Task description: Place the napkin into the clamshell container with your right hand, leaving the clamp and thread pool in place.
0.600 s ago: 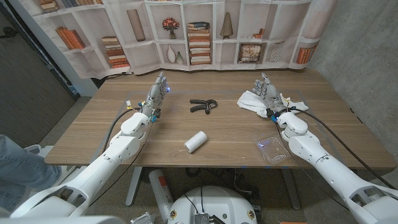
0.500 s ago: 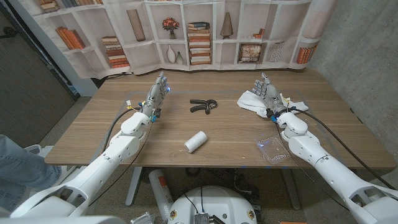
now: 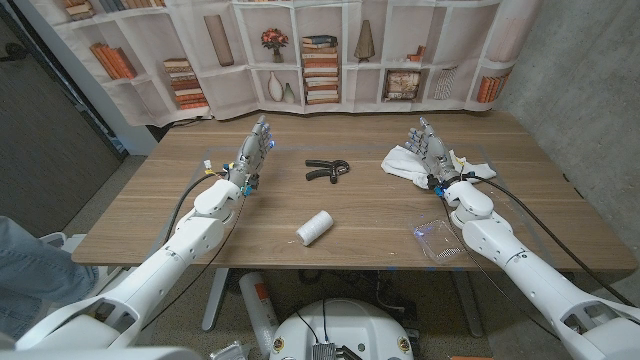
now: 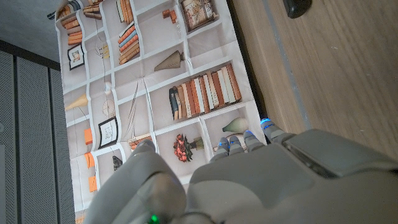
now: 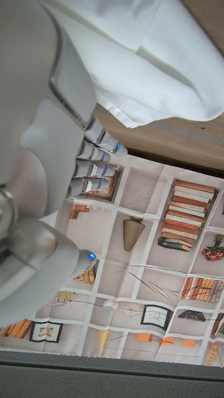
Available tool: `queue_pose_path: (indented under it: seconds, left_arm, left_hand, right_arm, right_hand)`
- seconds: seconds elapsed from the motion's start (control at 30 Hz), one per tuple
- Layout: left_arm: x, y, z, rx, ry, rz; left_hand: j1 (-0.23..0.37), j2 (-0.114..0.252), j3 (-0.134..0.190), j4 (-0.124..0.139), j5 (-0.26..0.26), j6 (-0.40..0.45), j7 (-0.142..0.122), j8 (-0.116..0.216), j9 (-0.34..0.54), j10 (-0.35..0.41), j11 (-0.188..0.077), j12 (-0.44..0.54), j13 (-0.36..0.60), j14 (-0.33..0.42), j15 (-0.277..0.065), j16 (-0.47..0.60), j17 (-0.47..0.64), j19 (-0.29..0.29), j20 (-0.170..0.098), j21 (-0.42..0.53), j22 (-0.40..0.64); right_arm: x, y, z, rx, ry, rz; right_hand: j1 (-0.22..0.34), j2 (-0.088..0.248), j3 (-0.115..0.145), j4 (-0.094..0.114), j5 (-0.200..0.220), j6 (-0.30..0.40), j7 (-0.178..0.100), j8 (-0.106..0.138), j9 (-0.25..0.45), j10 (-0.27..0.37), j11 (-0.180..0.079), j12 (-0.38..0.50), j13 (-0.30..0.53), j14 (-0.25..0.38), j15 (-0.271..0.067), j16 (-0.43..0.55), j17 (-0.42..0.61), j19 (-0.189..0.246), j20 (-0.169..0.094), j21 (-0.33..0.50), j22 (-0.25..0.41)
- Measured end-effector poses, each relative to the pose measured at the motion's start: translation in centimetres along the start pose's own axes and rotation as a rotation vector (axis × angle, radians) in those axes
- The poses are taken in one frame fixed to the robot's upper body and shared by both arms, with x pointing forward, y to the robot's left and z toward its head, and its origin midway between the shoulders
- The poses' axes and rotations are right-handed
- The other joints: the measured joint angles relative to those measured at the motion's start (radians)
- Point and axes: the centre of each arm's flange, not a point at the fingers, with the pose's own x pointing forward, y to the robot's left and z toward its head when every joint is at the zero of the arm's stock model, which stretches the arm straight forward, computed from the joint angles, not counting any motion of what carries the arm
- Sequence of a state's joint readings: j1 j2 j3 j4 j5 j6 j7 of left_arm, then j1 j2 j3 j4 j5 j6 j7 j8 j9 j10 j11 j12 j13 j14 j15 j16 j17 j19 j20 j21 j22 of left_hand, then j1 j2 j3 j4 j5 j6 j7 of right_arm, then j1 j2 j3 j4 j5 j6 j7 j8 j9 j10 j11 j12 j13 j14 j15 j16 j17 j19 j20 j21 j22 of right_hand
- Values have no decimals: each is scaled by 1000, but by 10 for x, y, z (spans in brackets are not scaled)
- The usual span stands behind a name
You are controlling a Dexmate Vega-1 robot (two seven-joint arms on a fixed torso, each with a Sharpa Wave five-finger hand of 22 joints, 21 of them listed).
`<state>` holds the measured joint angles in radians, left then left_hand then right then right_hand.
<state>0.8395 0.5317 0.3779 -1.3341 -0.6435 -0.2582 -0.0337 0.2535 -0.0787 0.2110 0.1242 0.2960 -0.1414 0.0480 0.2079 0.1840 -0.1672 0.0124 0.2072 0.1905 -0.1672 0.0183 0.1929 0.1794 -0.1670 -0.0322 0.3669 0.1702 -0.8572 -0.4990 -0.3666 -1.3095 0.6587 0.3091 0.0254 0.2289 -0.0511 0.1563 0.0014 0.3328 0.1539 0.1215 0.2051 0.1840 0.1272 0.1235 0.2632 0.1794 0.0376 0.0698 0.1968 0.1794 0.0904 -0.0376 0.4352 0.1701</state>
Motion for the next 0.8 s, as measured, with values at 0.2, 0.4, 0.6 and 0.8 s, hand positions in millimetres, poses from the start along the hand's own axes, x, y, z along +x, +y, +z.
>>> queue_pose_path:
  seconds: [0.2,0.4,0.6,0.8]
  left_arm:
    - [-1,2,0,9,6,-5]
    - [-4,4,-1,13,11,-6]
    - [-7,7,0,17,5,-8]
    - [-8,7,2,17,-8,-12]
  left_hand:
    - [0,0,0,0,1,0,0,0,0,0,0,0,0,0,0,0,0,0,0,-5,0]
    - [0,0,0,0,4,0,0,0,0,0,0,0,0,0,0,0,0,0,0,-5,5]
    - [0,0,0,0,4,0,0,0,0,0,0,0,0,0,0,0,0,0,0,-5,5]
    - [5,5,0,0,8,0,0,0,0,0,0,0,0,0,0,0,0,0,0,-12,5]
  right_arm:
    - [-1,1,0,3,-8,1]
    - [-1,3,2,5,-18,6]
    - [-1,6,5,2,-30,14]
    - [1,9,7,4,-41,29]
  right_hand:
    - [5,5,0,0,0,0,0,0,0,0,0,0,0,0,0,0,0,0,0,0,0]
    - [5,5,4,-4,-1,5,-6,0,0,4,4,0,5,2,2,0,0,5,5,0,0]
    - [9,10,4,-4,-1,5,-5,0,0,7,0,0,5,2,2,0,0,5,5,-7,0]
    - [13,8,4,-4,-1,5,-6,0,0,7,0,0,5,6,-2,0,0,9,2,-9,0]
